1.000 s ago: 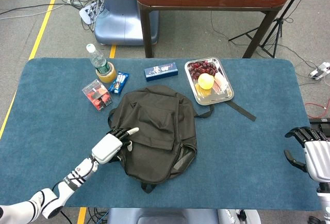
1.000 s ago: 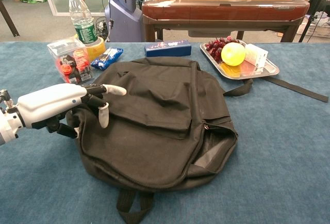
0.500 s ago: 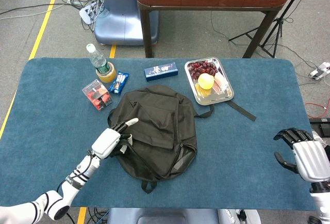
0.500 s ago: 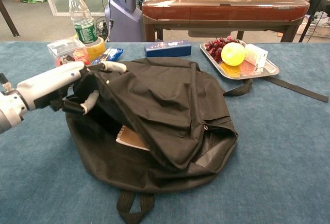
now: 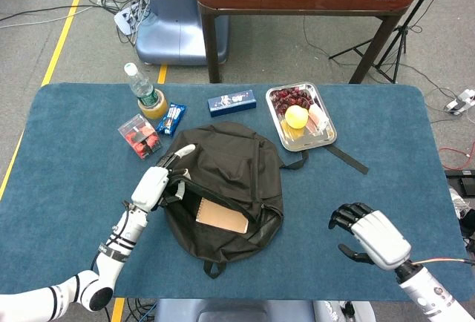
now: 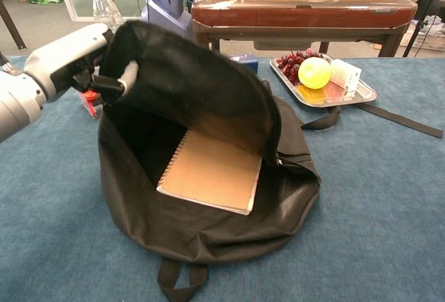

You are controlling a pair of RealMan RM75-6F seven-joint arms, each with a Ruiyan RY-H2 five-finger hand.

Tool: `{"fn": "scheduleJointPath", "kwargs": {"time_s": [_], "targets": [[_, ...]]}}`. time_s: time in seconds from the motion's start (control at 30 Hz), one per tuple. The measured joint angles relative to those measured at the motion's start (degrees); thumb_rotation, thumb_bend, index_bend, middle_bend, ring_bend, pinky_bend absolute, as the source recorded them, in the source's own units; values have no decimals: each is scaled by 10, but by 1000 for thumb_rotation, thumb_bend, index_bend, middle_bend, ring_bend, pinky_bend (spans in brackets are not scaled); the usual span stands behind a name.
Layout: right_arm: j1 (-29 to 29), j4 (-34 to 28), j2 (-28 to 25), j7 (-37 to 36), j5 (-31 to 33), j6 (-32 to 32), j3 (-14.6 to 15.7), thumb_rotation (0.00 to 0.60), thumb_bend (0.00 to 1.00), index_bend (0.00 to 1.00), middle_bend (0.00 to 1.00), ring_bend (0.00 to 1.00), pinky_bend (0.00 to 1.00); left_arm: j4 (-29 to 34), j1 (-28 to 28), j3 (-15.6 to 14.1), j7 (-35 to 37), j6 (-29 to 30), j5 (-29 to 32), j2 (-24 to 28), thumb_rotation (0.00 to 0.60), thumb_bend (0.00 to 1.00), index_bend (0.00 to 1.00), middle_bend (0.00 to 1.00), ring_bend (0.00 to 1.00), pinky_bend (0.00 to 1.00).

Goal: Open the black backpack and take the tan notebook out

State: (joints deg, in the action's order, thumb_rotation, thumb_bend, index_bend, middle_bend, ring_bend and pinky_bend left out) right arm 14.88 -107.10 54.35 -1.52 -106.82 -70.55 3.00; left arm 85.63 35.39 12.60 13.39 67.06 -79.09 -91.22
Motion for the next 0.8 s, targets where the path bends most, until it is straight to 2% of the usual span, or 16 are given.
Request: {"fn": "scheduleJointPath", "kwargs": {"time_s": [0.23,0.37,0.53,0.8], "targets": [[51,-9,26,-28,-33,61,17,600,304,407,340,249,309,33,7,33,-19,-15,56,3,600,648,603,102,75,125],[81,-8,56,-30,-38,99,18,600,304,350,340,249,310,46,10,41,-36,-18,75,1,600,647,594,102,75,125],[115,-1,100,-25,-21,141,5,600,304,312,330,231,310,58,12,46,-53,-17,88,1,600,646,587,102,70,123],[166,33,183,-6,46,200,-33,600,302,236,281,187,310,68,13,53,-74,-10,104,-3,600,646,583,102,69,121]]}}
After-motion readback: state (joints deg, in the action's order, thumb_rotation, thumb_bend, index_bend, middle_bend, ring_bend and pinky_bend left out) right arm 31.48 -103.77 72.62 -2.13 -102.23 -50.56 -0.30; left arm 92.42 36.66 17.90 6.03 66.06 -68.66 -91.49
